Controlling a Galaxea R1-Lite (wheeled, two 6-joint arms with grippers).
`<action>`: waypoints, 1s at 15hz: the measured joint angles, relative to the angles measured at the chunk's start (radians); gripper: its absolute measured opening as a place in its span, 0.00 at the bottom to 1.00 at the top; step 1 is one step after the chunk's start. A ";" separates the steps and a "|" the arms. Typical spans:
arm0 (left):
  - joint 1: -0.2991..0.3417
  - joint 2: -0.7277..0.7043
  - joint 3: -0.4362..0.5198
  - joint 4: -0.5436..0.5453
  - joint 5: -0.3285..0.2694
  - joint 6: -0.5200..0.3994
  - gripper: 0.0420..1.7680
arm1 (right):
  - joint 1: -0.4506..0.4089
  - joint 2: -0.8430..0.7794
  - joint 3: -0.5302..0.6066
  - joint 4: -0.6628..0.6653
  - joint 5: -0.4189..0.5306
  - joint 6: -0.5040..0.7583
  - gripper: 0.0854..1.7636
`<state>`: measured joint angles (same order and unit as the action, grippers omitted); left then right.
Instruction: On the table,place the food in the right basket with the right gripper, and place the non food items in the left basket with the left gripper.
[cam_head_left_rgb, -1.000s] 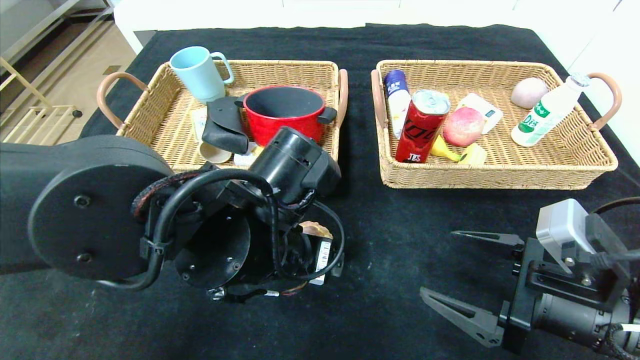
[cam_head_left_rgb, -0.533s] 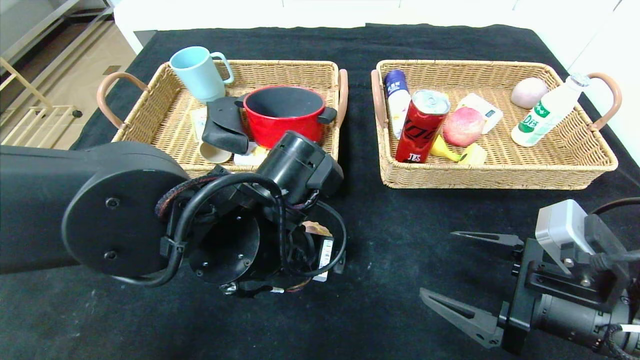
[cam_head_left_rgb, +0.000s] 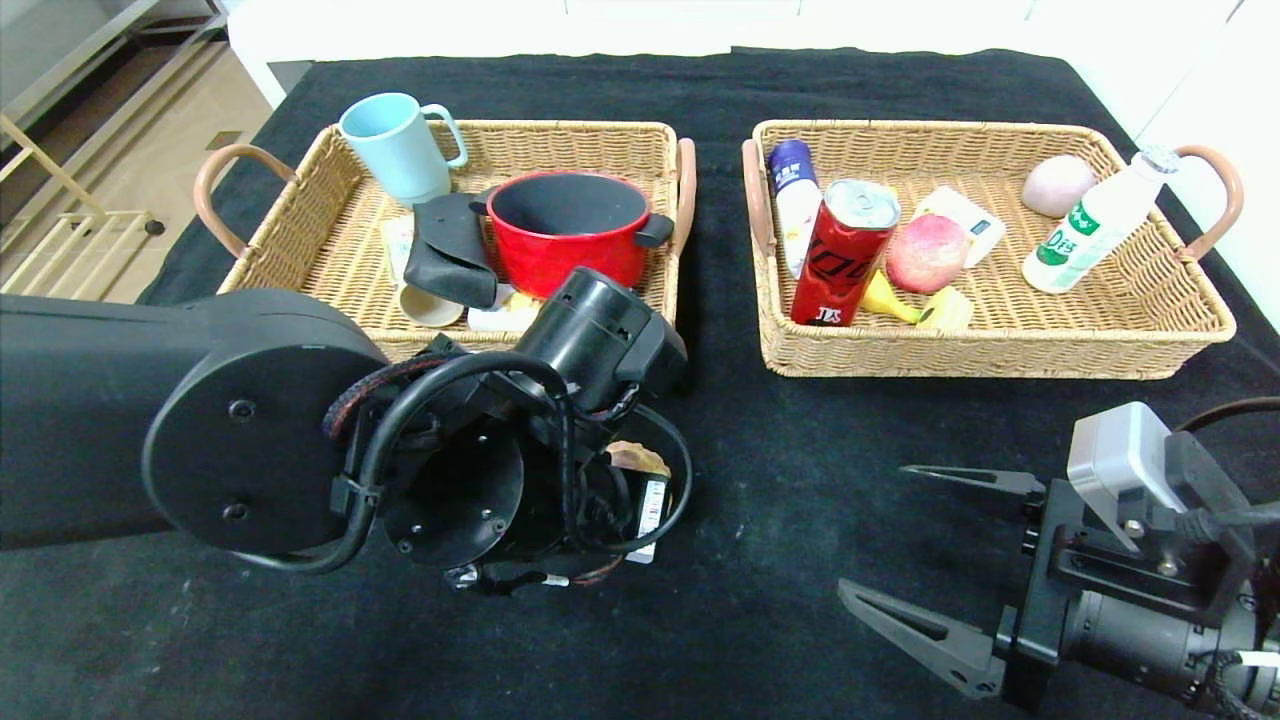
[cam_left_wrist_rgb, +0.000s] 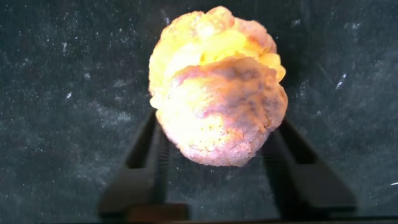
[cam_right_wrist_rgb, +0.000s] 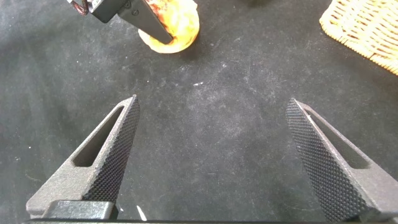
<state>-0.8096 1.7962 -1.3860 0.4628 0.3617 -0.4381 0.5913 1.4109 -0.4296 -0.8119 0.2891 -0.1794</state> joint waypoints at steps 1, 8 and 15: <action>0.000 0.000 0.000 0.000 0.000 0.000 0.45 | 0.000 0.000 0.000 0.000 0.000 0.000 0.97; 0.000 -0.001 0.004 -0.001 -0.002 -0.001 0.41 | 0.000 0.002 0.000 0.000 0.000 0.000 0.97; -0.023 -0.081 0.034 0.002 -0.022 0.008 0.39 | 0.001 -0.015 0.000 0.000 0.003 0.004 0.97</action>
<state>-0.8328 1.7149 -1.3521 0.4651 0.3396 -0.4300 0.5921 1.3960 -0.4296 -0.8115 0.2919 -0.1751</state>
